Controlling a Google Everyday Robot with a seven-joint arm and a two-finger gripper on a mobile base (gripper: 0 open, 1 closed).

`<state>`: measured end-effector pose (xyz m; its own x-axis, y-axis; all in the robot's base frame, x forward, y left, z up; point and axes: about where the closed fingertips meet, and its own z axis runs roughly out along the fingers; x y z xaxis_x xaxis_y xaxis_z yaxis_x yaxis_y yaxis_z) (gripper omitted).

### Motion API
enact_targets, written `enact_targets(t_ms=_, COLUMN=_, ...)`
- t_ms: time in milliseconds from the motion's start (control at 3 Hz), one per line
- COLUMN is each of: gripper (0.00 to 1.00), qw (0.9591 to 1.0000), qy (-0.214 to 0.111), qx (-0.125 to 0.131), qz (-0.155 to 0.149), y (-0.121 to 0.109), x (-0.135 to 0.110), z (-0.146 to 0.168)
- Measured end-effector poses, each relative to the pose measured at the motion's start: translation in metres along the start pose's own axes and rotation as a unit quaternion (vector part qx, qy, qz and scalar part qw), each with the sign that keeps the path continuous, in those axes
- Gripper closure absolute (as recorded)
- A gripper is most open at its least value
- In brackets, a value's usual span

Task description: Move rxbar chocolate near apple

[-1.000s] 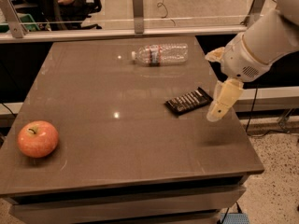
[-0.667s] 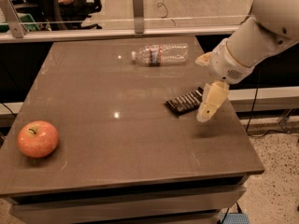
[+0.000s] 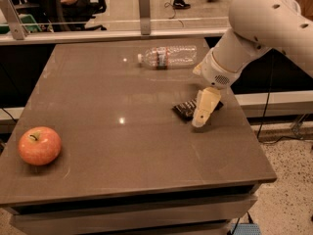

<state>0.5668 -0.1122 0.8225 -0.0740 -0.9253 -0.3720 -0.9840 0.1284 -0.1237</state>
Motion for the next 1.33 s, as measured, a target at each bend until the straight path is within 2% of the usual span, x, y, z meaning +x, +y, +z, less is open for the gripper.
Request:
enact_targets(t_ms=333, gripper=0.0, qw=1.0, qy=0.0, qx=0.0, qz=0.0, y=0.0, x=0.0, z=0.0)
enact_targets(t_ms=667, gripper=0.17, qw=0.9999, qy=-0.006, qx=-0.011, qz=0.008, y=0.011, x=0.001, z=0.006)
enact_targets(t_ms=1000, gripper=0.4, qw=0.9995, qy=-0.007, qx=-0.024, qz=0.02, y=0.022, x=0.004, z=0.006)
enact_targets(t_ms=1333, gripper=0.64, qw=0.9995, qy=-0.007, qx=-0.024, qz=0.02, y=0.022, x=0.003, z=0.002)
